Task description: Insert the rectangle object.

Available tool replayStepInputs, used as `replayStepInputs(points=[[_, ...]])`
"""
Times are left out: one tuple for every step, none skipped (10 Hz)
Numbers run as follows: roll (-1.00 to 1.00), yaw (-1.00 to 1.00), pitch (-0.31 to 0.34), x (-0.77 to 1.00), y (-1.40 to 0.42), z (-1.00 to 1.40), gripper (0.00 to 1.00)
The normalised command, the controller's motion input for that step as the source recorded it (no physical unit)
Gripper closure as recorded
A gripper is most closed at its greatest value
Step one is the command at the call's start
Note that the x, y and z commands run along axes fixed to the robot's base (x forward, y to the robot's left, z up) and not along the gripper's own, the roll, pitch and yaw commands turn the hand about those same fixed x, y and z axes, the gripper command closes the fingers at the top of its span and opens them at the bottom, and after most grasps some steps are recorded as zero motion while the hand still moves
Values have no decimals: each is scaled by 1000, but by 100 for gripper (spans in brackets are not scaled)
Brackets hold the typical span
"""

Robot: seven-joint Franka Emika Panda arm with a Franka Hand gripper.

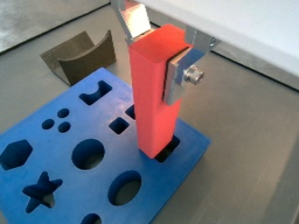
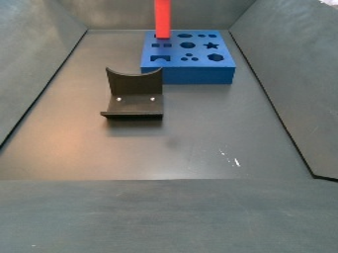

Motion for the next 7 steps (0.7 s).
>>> replayStepInputs(points=[[170,71,131,414,-360,-143,100],[127,129,90,263,-337,-97,100],[79,89,36,137,-189,-123,100],[6,40,0,0,0,-140,100],[0,20,0,0,0,-183,100],[0,0,0,0,0,-254,100],[0,0,-16,0,0,-306,100]])
